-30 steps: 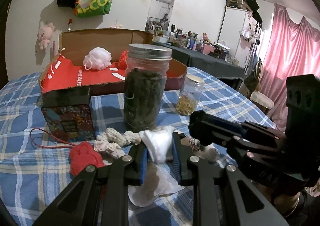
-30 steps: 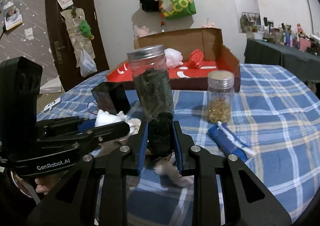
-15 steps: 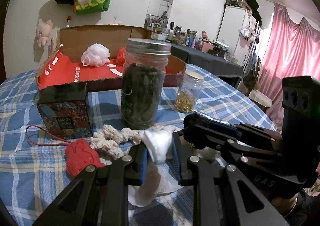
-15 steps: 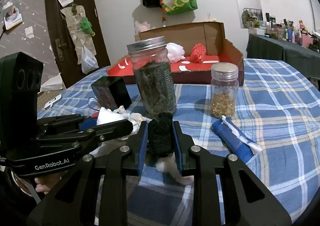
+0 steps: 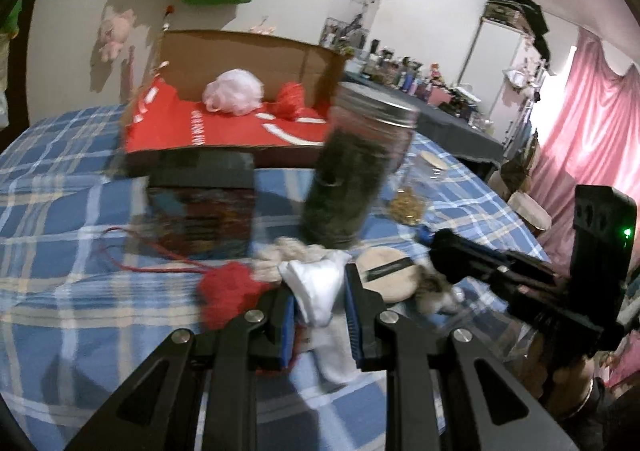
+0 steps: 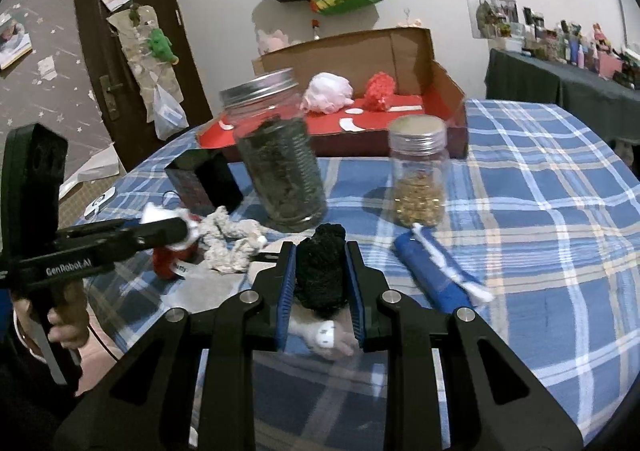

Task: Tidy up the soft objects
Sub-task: 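Lift both held items and carry them over the cardboard box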

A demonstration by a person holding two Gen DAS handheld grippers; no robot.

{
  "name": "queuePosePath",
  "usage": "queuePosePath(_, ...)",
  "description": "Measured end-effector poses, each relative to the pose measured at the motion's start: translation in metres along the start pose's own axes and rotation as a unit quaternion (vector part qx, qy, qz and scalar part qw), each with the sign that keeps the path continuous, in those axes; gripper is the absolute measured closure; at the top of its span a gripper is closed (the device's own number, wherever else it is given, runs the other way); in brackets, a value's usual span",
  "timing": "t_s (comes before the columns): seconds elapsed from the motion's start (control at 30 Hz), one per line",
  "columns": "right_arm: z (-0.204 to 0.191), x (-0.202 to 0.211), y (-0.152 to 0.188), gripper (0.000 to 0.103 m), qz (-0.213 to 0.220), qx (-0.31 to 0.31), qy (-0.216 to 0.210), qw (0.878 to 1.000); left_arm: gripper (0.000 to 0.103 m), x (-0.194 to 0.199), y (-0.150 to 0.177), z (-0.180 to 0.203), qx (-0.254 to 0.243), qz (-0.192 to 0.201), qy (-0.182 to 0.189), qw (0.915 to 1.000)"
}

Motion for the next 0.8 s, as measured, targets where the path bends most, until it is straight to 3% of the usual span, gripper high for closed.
queuePosePath(0.53,0.057,-0.001,-0.018,0.08,-0.05,-0.025,0.036,0.998,0.08,0.022,-0.011,-0.096,0.052,-0.038,-0.083,0.9945)
queuePosePath(0.8,0.083,-0.017,-0.032,0.08,-0.072,-0.037,0.021,0.996,0.08,0.012,-0.025,-0.125,0.033,-0.05,-0.095,0.9936)
Point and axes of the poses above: each gripper's, at about its wrist camera, not at the fingertips, and x roughly against the way its jaws point, z to its right, y to its underside, the point moved 8 cm from there along -x, roughly the way its jaws point, and after that the axes turned 3 degrees about y, right-handed, at the moved point
